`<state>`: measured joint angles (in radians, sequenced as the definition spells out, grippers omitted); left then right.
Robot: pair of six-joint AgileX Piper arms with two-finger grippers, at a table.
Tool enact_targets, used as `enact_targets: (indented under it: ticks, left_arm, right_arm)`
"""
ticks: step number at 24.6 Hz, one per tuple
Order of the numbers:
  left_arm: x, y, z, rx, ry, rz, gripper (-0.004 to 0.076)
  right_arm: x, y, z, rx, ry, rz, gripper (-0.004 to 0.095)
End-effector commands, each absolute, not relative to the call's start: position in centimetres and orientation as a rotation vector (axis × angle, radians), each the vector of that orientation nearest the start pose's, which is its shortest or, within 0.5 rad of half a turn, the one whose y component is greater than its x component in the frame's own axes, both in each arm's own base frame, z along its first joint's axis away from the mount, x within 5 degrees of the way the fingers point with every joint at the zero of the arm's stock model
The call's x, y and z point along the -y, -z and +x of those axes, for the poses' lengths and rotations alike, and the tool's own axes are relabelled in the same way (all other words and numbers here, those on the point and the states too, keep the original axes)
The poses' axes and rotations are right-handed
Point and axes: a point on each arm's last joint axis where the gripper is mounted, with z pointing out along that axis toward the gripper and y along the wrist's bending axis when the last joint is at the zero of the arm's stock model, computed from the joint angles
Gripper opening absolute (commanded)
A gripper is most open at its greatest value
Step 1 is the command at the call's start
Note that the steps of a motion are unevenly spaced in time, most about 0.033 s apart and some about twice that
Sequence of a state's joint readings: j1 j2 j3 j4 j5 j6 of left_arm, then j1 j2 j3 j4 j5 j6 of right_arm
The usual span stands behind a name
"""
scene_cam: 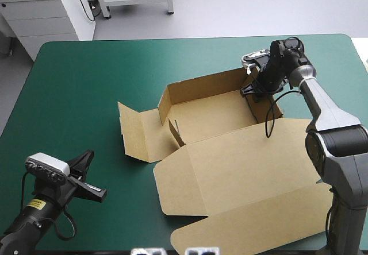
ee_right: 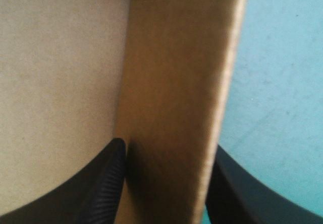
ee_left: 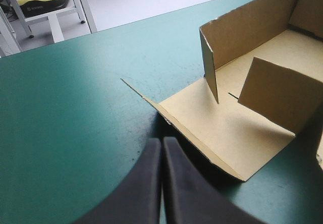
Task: Fold the box
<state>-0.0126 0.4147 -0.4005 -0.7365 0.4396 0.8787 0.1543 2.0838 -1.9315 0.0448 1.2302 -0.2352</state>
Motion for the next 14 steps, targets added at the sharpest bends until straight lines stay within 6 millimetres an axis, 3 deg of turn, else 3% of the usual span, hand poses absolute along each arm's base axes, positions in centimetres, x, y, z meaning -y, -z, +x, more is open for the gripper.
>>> enact_targets:
  ticks: [1,6,10,14]
  left_arm:
    - [2.5,-30.2,9.2,-1.728,0.138,0.329,-0.0008]
    - [2.5,-30.2,9.2,-1.728,0.138,0.329,-0.0008]
    - [2.5,-30.2,9.2,-1.728,0.138,0.329,-0.0008]
    - [2.5,-30.2,9.2,-1.728,0.138,0.329,-0.0008]
  right_arm:
    - [-6.8,-31.5,43.7,-2.697,-0.026,-0.536,0.05]
    - [-6.8,-34.8,43.3,-2.601,-0.02,-0.517,0.05]
    - [-6.4,-39.0,41.0,-2.506,-0.016,-0.491,0.0495]
    - [-6.1,-41.6,39.1,-2.439,0.007,-0.49,0.0495]
